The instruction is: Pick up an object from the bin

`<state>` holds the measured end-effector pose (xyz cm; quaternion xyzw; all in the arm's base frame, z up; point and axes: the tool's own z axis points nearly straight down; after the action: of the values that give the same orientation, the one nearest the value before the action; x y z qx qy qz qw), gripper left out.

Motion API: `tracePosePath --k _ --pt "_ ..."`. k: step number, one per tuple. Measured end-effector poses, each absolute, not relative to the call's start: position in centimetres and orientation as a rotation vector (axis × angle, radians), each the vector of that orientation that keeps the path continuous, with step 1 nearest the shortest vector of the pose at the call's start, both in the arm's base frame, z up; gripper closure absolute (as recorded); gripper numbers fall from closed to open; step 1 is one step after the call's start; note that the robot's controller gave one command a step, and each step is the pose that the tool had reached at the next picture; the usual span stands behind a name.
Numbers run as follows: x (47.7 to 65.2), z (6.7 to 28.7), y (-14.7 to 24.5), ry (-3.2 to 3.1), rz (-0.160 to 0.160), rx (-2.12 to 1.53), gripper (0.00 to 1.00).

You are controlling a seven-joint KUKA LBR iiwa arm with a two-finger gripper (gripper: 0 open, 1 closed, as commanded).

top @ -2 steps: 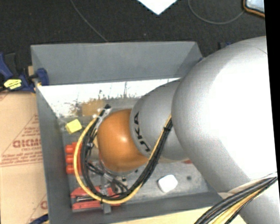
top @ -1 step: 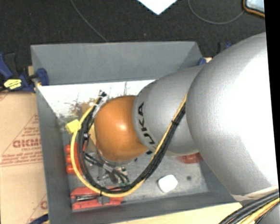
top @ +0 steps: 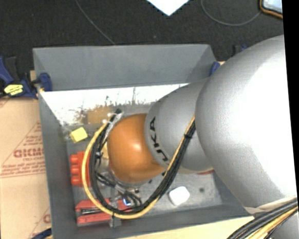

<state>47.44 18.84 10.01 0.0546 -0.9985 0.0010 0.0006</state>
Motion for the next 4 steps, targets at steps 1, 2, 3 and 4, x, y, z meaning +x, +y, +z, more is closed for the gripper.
tracePosePath --k 1,2,3,4 --pt "47.86 7.47 18.58 -3.152 -0.007 0.408 0.00" --pt "47.48 7.26 18.51 -3.136 -0.004 0.356 1.00" --pt "47.49 7.26 18.51 -3.136 -0.004 0.341 1.00" --pt "47.48 7.90 18.48 -3.138 -0.006 0.339 1.00"
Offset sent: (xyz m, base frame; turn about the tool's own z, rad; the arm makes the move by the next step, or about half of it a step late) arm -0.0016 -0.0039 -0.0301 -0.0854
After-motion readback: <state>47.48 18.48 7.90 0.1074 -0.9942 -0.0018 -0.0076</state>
